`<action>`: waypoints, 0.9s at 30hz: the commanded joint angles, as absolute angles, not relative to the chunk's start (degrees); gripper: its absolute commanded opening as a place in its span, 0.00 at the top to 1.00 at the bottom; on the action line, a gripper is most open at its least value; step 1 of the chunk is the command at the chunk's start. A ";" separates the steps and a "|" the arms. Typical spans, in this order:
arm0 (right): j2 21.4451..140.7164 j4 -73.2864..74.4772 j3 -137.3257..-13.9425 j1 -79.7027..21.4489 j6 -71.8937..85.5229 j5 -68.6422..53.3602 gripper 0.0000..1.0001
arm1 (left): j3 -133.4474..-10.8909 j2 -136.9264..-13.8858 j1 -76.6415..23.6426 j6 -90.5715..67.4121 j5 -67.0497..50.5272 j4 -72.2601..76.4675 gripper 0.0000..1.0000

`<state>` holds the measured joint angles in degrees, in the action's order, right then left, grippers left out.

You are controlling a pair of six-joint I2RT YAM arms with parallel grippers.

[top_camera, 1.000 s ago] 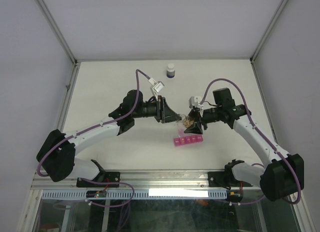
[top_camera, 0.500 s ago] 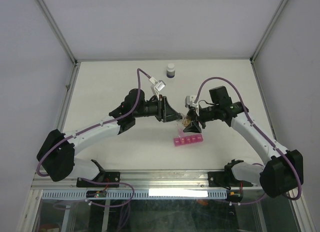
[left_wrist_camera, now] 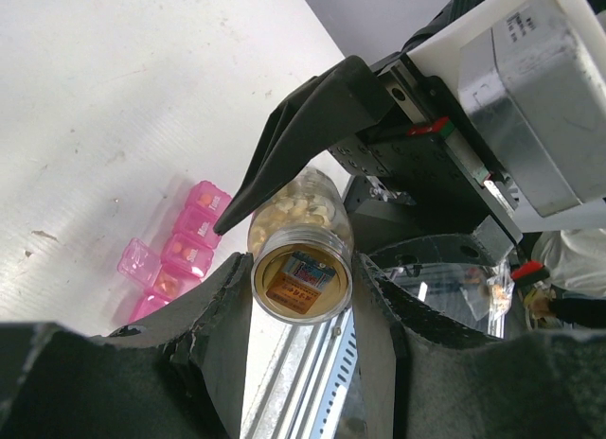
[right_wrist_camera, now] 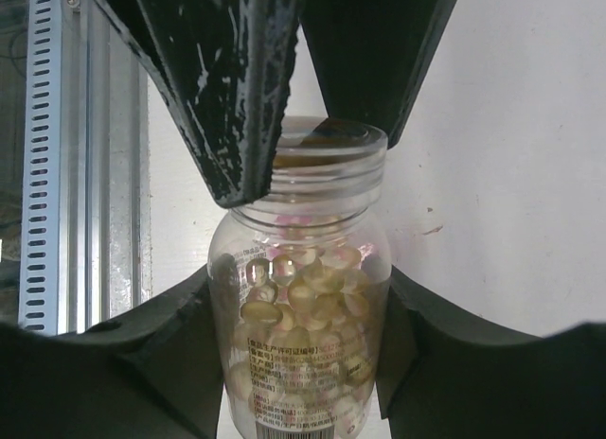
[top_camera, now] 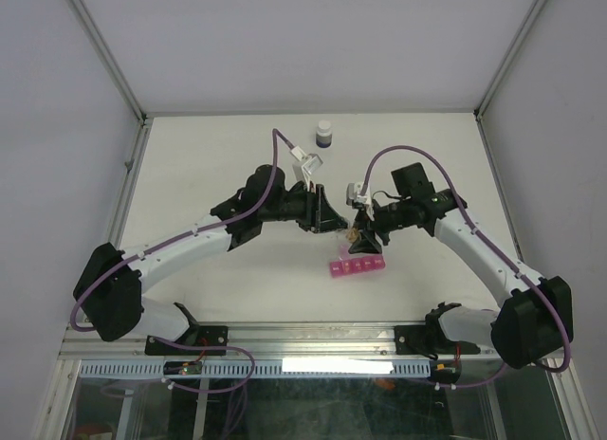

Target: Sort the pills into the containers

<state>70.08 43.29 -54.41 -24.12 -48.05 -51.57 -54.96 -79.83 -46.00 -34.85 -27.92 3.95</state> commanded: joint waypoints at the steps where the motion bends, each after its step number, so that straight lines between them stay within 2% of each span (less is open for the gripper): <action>1: 69.92 41.57 -58.16 -24.62 -47.24 -53.41 1.00 | -58.14 -80.27 -47.82 -32.59 -29.13 2.09 0.78; 14: 69.63 41.78 -58.43 -24.54 -46.85 -58.15 1.00 | -58.58 -83.25 -49.12 -26.06 -34.84 1.16 0.79; 27: 70.16 41.64 -58.28 -23.77 -46.20 -62.14 1.00 | -56.18 -79.55 -51.42 -5.55 -36.03 1.05 0.75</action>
